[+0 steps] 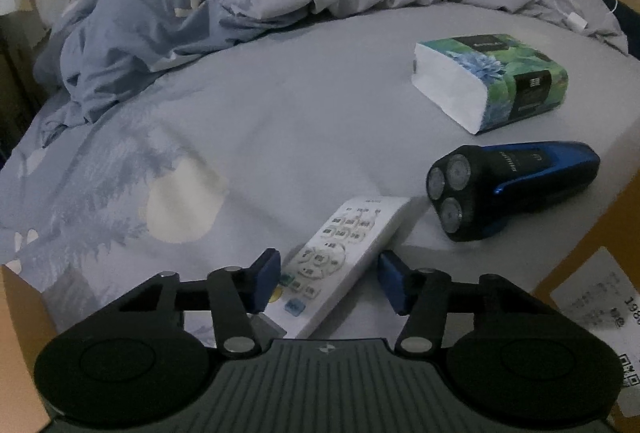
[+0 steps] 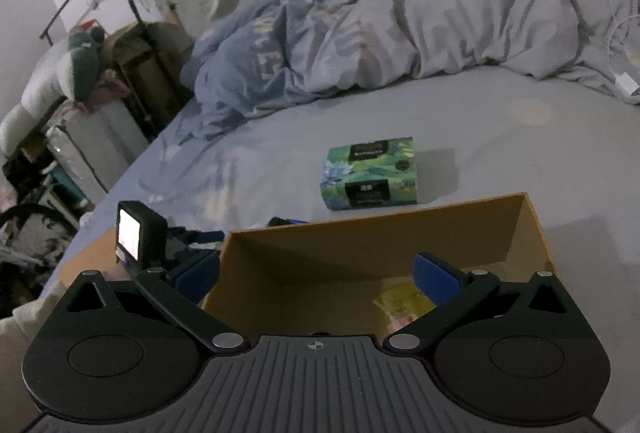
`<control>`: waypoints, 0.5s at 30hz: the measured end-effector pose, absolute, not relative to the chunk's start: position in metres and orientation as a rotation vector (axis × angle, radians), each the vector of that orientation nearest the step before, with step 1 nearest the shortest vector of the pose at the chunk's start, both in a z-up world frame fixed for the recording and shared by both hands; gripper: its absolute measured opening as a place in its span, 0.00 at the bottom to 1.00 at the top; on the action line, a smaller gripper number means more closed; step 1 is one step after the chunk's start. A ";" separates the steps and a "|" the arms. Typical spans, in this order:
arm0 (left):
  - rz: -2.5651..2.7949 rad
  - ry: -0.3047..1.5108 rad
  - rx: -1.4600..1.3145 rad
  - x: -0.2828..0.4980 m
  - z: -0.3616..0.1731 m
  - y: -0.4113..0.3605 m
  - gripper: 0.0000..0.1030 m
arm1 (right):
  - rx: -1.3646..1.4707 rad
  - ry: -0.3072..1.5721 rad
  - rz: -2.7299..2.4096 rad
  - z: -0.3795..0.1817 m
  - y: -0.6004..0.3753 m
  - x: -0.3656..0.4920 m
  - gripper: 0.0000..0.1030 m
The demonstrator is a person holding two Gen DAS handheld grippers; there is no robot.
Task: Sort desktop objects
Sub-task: 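Close the left tool on the edge of the white remote, then lift the white remote with the left tool and carry it to the box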
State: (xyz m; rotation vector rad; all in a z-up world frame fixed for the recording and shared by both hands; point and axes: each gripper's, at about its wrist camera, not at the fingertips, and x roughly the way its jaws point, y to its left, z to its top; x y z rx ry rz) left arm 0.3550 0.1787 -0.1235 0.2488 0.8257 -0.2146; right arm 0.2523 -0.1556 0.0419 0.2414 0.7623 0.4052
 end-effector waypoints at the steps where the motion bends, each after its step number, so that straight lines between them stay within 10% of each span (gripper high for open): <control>1: -0.213 0.829 0.252 0.356 -0.124 0.180 0.47 | 0.242 0.762 0.402 0.042 -0.156 0.252 1.00; 15: -0.164 0.846 0.107 0.346 -0.117 0.190 0.27 | 0.252 0.749 0.388 0.046 -0.162 0.243 1.00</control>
